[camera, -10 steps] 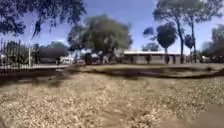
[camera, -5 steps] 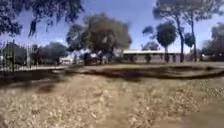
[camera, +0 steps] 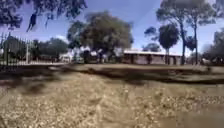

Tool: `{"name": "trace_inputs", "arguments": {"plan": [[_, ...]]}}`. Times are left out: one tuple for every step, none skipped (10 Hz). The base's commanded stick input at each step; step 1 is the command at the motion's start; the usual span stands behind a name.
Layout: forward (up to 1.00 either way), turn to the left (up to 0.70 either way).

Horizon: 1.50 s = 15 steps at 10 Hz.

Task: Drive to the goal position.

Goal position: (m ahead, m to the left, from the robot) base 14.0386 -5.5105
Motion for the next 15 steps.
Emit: {"name": "trace_inputs", "arguments": {"plan": [[0.7, 0.0], [0.7, 0.0], [0.7, 0.0], [0.7, 0.0], [0.7, 0.0], [0.7, 0.0], [0.7, 0.0], [0.7, 0.0], [0.7, 0.0], [0.7, 0.0], [0.7, 0.0], [0.7, 0.0], [0.7, 0.0], [0.7, 0.0], [0.7, 0.0]]}}
